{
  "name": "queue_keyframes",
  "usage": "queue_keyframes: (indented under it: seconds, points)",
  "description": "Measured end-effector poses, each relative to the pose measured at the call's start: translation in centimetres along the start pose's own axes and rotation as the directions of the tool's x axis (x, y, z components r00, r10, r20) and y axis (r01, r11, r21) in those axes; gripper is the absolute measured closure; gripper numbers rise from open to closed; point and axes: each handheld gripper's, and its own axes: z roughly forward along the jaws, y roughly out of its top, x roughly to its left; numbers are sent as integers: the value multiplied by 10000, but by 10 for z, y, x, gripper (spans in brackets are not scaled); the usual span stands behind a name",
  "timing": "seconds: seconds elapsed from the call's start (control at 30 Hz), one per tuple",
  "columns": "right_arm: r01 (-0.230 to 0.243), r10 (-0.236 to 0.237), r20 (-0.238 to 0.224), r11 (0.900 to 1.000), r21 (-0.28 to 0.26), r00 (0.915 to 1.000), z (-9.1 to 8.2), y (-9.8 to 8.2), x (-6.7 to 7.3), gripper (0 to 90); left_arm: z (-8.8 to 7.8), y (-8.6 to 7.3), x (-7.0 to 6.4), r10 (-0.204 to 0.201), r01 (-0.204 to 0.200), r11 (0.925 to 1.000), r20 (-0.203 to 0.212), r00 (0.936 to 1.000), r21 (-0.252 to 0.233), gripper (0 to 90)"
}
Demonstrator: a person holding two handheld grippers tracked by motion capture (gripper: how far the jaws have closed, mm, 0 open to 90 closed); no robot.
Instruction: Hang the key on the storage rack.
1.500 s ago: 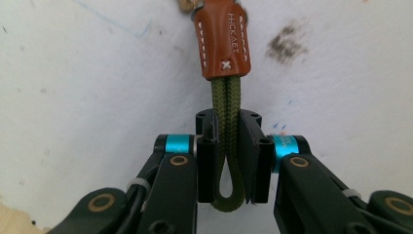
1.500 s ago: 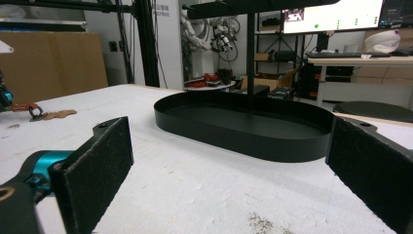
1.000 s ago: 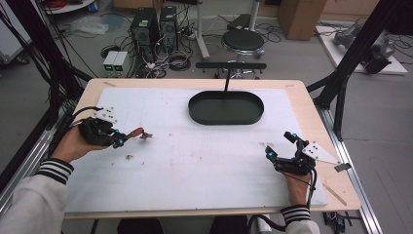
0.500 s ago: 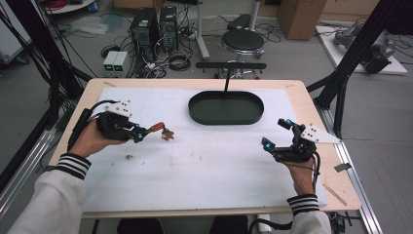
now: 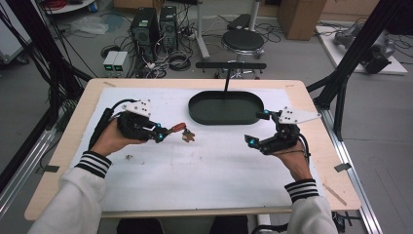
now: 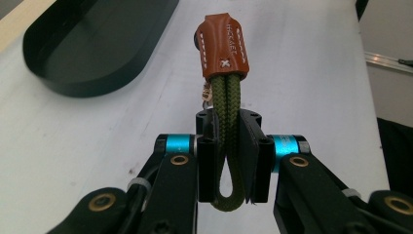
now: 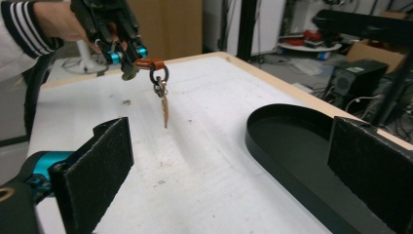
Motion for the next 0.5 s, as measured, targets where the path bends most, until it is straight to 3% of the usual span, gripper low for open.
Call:
queue_keyframes:
  seconds: [0.13,0.3,0.5]
  points:
    - [-37,49,-544,9997,226,9985,10,9,-1,24,10,8,-4,86,-80,9998,343,9994,-174,787]
    - [439,-356,-1135,9965,717,9929,23,21,0,25,21,15,-8,189,-180,9997,586,9981,-163,787]
    - [986,-740,-1822,9866,1302,9805,41,34,4,25,31,23,-13,366,-354,9992,802,9961,-157,787]
